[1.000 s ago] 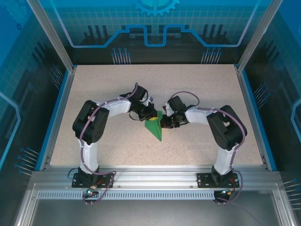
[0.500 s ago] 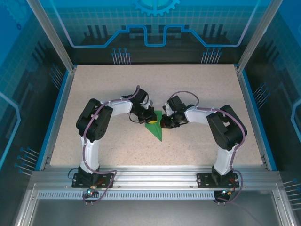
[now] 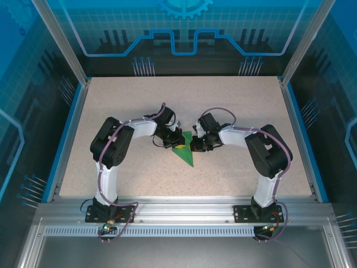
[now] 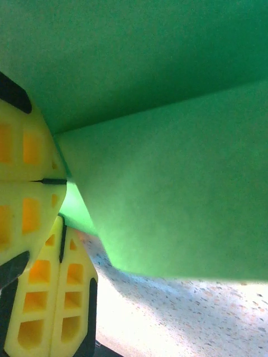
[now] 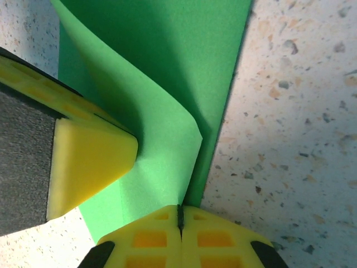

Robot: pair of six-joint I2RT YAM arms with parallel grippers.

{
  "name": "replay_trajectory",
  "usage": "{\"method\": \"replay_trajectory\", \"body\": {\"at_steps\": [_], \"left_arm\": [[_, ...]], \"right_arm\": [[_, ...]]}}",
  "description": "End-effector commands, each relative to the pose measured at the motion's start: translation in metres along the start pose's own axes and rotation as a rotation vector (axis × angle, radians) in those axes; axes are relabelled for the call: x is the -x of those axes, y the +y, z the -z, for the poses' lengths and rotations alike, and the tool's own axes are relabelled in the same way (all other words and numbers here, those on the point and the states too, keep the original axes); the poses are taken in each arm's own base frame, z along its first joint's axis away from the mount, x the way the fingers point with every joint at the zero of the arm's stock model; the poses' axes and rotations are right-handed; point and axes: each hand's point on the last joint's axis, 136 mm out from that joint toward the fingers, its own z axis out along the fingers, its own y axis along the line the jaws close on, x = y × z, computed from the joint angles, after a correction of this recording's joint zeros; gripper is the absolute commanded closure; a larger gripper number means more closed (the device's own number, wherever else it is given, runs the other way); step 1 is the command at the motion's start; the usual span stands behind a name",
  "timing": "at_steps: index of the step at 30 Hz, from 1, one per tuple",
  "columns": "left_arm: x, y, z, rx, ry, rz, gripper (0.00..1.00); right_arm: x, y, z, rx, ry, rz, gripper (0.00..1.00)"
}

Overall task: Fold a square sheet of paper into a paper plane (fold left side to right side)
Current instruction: Fourth fold the wing at the center of the table.

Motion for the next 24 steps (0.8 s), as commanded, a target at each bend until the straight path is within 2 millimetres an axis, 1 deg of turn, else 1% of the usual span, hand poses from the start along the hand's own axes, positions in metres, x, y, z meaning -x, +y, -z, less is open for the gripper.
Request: {"method": "replay_trajectory", "body": {"at_steps": [1, 5, 7, 10, 14, 16, 19, 21, 24], "left_arm": [[-0.015, 0.024, -0.009, 0.062, 0.040, 0.031, 1.00], [-0.017, 0.028, -0.010, 0.071, 0.043, 0.037, 1.00], [-0.019, 0.030, -0.011, 0.075, 0.046, 0.041, 1.00], [-0.019, 0.031, -0.011, 0.075, 0.047, 0.043, 1.00], [-0.019, 0.030, -0.011, 0.072, 0.048, 0.042, 1.00], [-0.019, 0.029, -0.011, 0.071, 0.047, 0.040, 1.00], [-0.019, 0.029, -0.011, 0.070, 0.047, 0.042, 1.00], [-0.019, 0.030, -0.011, 0.071, 0.047, 0.044, 1.00], [-0.019, 0.029, -0.011, 0.069, 0.047, 0.041, 1.00]], "right_arm": [[-0.018, -0.023, -0.005, -0.086, 0.055, -0.019, 0.95], [-0.004, -0.010, 0.011, -0.050, -0.004, 0.001, 0.89], [0.004, -0.004, 0.023, -0.042, -0.040, 0.009, 0.85], [0.006, 0.001, 0.039, -0.042, -0.068, 0.020, 0.80], [-0.002, 0.018, 0.051, 0.035, -0.068, 0.037, 0.80], [-0.009, 0.032, 0.050, 0.103, -0.048, 0.040, 0.83], [-0.021, 0.047, 0.042, 0.183, -0.001, 0.031, 0.86], [-0.027, 0.053, 0.035, 0.208, 0.025, 0.021, 0.87], [-0.035, 0.054, 0.022, 0.212, 0.064, 0.012, 0.87]]}}
